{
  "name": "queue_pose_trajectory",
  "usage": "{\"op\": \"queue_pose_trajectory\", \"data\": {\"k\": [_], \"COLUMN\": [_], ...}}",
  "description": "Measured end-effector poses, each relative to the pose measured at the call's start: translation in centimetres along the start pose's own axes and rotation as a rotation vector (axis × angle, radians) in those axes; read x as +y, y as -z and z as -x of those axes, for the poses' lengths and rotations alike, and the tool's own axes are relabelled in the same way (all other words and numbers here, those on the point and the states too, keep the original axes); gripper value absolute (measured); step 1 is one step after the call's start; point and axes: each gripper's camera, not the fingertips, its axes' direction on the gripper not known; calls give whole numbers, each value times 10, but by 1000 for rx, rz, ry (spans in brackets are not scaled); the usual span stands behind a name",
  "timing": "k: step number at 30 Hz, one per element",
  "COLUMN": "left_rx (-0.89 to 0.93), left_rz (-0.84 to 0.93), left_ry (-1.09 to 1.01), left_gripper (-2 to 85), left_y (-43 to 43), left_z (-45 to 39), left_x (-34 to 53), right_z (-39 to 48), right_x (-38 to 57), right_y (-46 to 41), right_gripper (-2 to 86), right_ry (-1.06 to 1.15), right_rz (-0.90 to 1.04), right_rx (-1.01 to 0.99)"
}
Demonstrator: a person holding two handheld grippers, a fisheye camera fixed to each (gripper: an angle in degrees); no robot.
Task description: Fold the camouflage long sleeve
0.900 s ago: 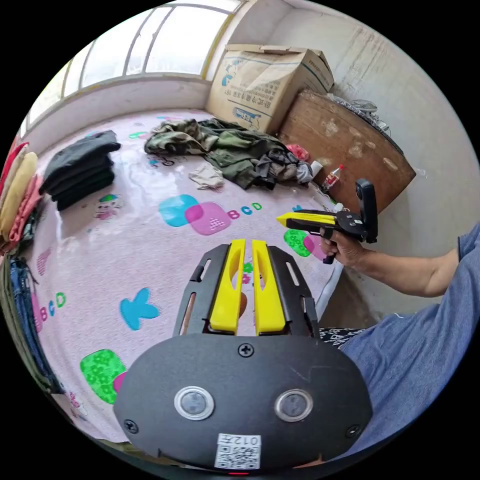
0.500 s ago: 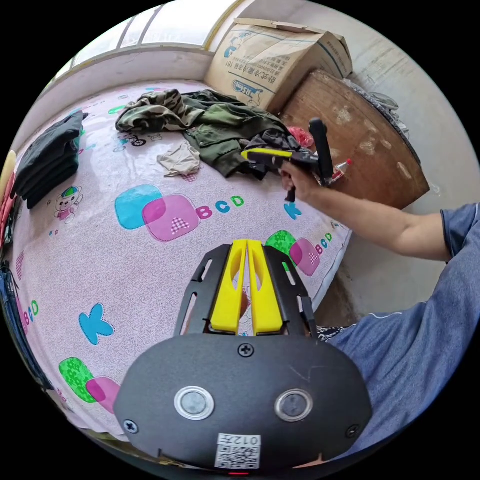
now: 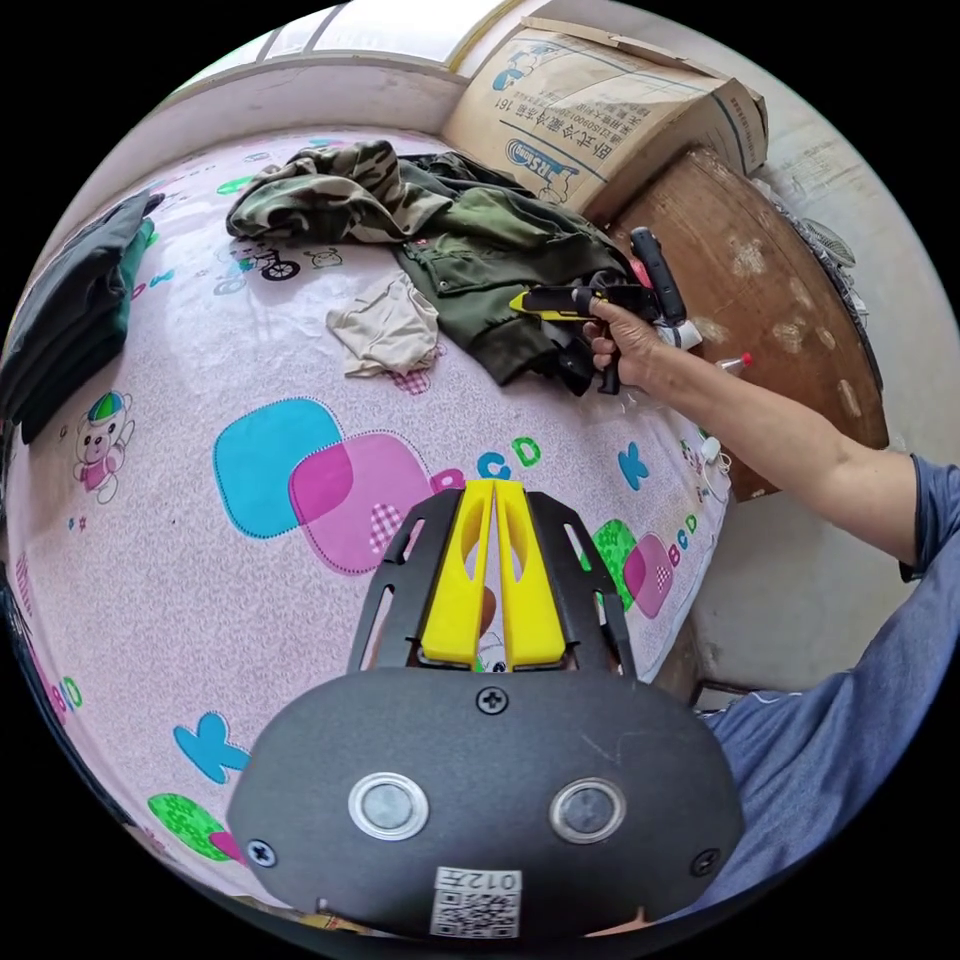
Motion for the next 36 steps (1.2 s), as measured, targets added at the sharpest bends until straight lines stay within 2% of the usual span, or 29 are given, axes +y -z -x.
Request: {"op": "queue_pose_trajectory", "data": {"k": [3,8,12,15,17,19,22,25,27,30,33,36], "left_rx": [8,18,-105,-39,74,230,301,357,385,464,554,547], "left_rz": [15,12,-63,-186,-286,-421,-499,-479,-465,-559,-676,-648], "left_ry": [4,15,-4,149,329,594,787,874,902,913,772,556], "left_gripper": [3,4,10,26,41,62,85,95,88,41,13,4], "left_y": [-12,-23,-14,2,10,10,0,-16,-23,-18,13,64], "left_z": [9,25,54,103,144,199,240,264,274,285,286,268], "left_x": [-26,-55,-102,-149,-169,-179,-184,-189,-191,-185,-179,-172], "right_z": [-16,-50,-48,-49,-51,-56,-59,-56,-55,-57,-59,-59], "right_x": [-5,0,12,26,35,46,56,64,67,68,72,75], "right_y": [-5,1,1,-2,-6,-10,-9,-9,-11,-13,-14,-9], "right_gripper": [50,20,14,12,11,11,12,12,12,14,17,20], "right_ry": [30,30,127,166,189,196,195,209,208,178,145,118], "right_rz": [8,-29,-17,-8,2,3,-6,-8,-11,-9,-13,-19], "right_rx": [-21,-229,-236,-225,-198,-185,-178,-151,-137,-139,-135,-139]}}
